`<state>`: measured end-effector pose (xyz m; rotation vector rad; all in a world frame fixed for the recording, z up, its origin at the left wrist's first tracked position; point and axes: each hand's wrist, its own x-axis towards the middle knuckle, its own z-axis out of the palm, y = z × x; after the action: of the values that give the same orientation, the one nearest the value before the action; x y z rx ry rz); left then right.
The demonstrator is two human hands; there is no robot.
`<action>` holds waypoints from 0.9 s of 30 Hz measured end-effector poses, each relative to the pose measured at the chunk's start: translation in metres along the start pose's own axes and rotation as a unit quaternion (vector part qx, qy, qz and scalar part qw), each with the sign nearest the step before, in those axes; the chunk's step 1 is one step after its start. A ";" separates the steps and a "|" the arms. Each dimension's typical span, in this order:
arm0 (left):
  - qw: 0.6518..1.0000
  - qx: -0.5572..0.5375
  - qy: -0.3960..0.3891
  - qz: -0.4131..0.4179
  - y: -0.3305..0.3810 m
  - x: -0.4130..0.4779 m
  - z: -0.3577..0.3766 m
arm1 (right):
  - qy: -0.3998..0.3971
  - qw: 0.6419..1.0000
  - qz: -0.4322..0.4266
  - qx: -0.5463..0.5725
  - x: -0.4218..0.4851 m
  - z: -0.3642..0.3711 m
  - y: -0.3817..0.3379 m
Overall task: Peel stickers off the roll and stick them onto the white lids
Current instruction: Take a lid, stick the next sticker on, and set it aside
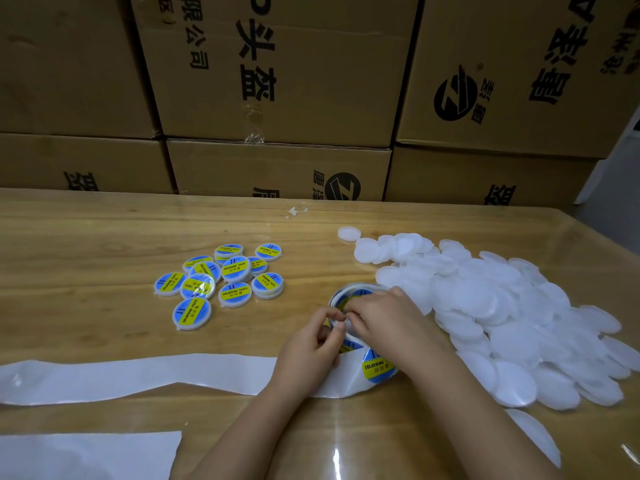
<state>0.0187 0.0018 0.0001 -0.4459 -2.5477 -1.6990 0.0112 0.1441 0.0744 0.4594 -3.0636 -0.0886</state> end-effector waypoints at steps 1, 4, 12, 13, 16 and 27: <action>1.000 0.001 0.000 0.000 0.000 0.000 0.000 | -0.089 0.995 0.030 0.015 0.009 -0.005 -0.002; 1.000 0.001 -0.002 -0.003 -0.001 0.000 0.000 | -0.265 0.961 0.081 0.011 0.030 -0.011 -0.006; 1.000 -0.009 0.001 -0.002 -0.001 0.000 0.000 | -0.272 0.962 -0.009 0.010 0.040 -0.003 0.000; 1.000 -0.011 0.002 -0.003 -0.001 0.000 0.000 | -0.265 0.964 -0.022 0.023 0.038 -0.002 0.004; 1.000 -0.023 0.006 -0.007 0.000 0.000 0.000 | -0.215 0.971 -0.035 0.101 0.029 -0.002 0.014; 0.980 -0.195 0.041 0.007 0.020 -0.008 0.000 | 0.031 0.823 0.043 0.566 -0.039 0.005 0.033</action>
<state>0.0315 0.0076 0.0168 -0.3959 -2.1462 -2.1677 0.0384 0.1868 0.0706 0.2965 -2.6818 1.7391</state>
